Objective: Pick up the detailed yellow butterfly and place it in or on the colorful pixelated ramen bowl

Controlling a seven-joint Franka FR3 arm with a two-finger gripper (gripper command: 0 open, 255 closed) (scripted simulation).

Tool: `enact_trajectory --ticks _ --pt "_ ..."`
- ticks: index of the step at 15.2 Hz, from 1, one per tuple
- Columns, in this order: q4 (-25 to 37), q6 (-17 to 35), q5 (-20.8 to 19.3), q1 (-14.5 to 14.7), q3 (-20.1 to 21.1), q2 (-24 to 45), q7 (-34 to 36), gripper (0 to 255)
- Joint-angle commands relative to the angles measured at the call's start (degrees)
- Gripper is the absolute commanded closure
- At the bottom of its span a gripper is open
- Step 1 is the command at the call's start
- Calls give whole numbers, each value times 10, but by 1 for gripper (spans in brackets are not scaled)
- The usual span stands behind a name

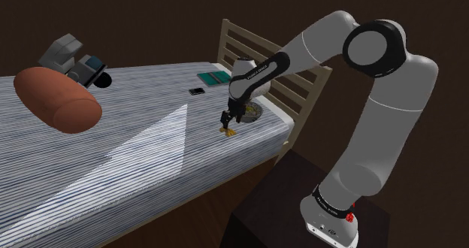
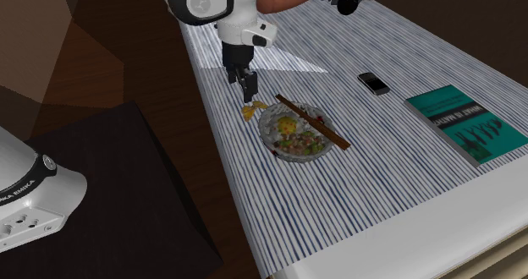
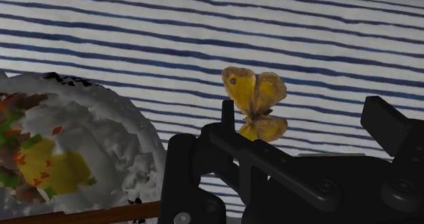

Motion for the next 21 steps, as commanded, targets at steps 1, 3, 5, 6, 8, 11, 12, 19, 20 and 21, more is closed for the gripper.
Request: enact_trajectory --ticks 1,3,5,6,8,11,12,19,20,21 --pt "30 19 12 -3 3 46 -8 0" --pt "43 33 18 -5 6 72 -12 0" --pt "42 46 19 -5 7 84 -13 0" --pt "42 53 20 -5 7 90 -13 0" --pt "42 66 22 -5 8 103 -15 0" --pt "43 76 23 -6 9 114 -15 0" --pt "43 76 23 -6 9 114 -15 0" --pt "42 76 23 -6 9 113 -16 255" --pt "41 76 23 -5 9 113 -15 255" --pt "42 74 23 -6 9 112 -16 255"
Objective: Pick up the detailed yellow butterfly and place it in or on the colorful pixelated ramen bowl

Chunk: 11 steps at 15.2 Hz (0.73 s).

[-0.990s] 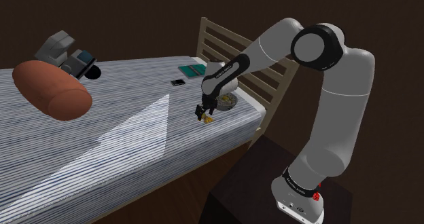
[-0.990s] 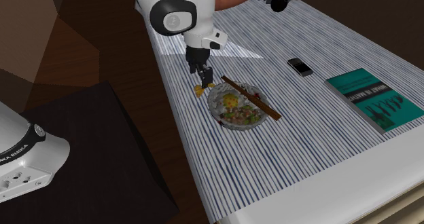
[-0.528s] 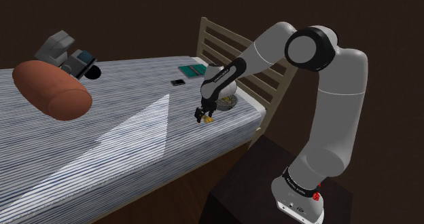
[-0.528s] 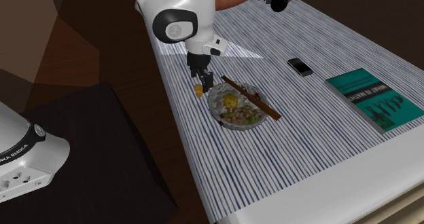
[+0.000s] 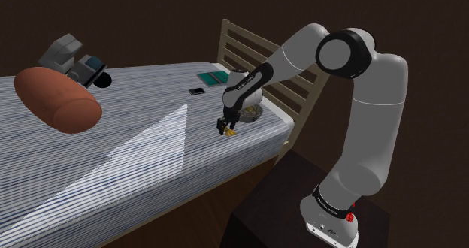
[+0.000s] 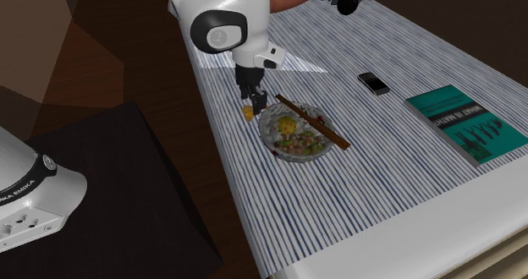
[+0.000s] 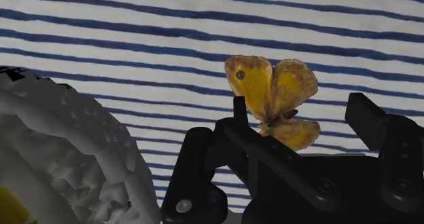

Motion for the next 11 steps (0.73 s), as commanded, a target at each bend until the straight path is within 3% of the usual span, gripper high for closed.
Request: enact_trajectory --ticks 1,11 --pt "-4 -1 1 3 5 4 -1 255" --pt "-4 -26 -2 6 2 -21 3 255"
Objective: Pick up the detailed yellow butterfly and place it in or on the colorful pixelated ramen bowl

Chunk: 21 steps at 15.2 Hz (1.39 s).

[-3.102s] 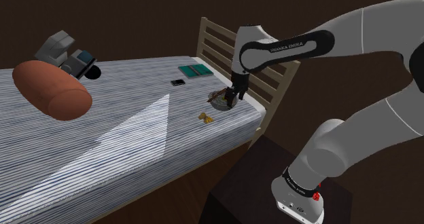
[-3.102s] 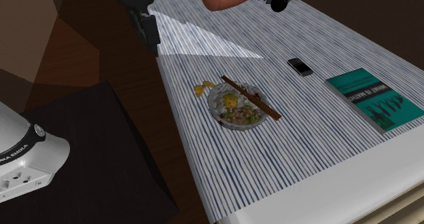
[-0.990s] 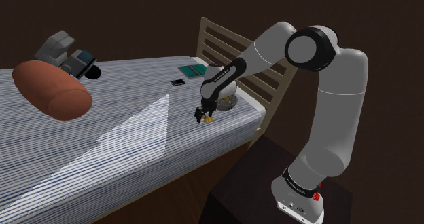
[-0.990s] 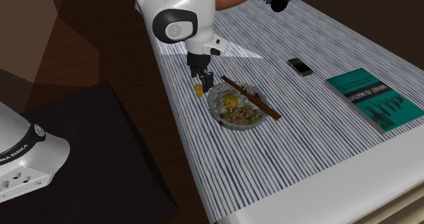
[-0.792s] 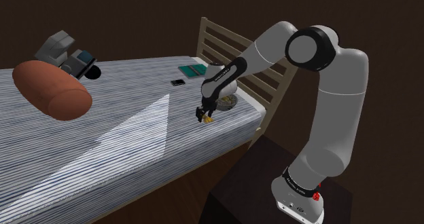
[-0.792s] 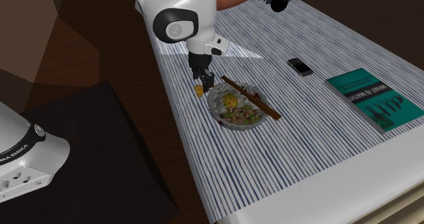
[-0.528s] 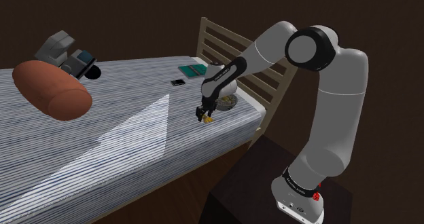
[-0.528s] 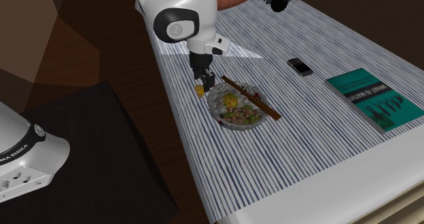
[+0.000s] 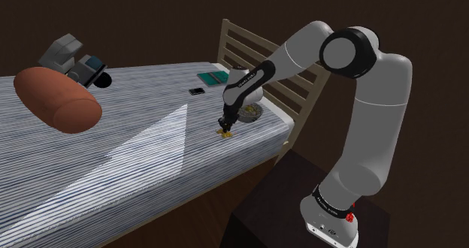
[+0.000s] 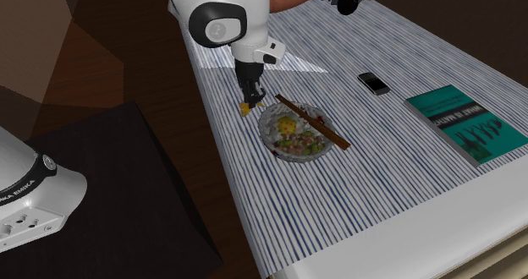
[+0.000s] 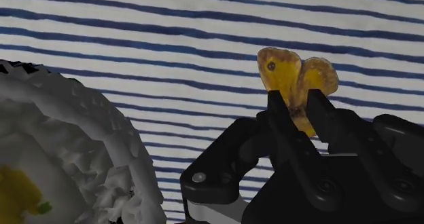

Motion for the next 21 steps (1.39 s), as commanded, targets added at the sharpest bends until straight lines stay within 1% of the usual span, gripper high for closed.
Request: enact_trajectory --ticks 1,4,5,6,8,9,16,21 --pt "-3 -15 -1 3 3 -11 1 255" --pt "-3 -34 -3 4 2 -30 3 255" --pt "-4 -26 -2 4 2 -24 3 255" --pt "-4 -26 -2 4 2 -24 3 0" --pt "88 -108 -31 40 -17 26 113 0" --pt "104 -122 -33 46 -21 35 128 0" --pt "95 -73 -29 44 -19 74 125 0" --pt "95 -73 -29 44 -19 74 125 0"
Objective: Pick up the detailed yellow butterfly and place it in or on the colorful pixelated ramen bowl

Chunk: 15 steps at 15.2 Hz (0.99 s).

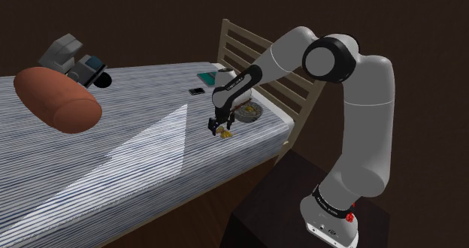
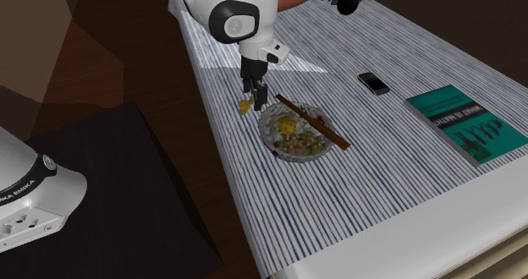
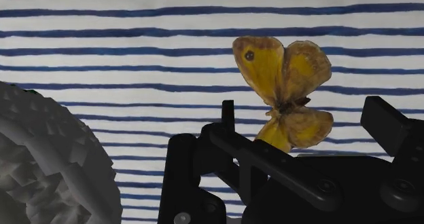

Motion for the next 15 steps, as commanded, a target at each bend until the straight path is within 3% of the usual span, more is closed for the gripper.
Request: enact_trajectory --ticks 1,3,4,15 --pt "0 0 0 0 0 0 0 0" --pt "0 0 0 0 0 0 0 0" --pt "0 0 0 0 0 0 0 255" --pt "-1 -11 -1 0 -1 -12 1 255"
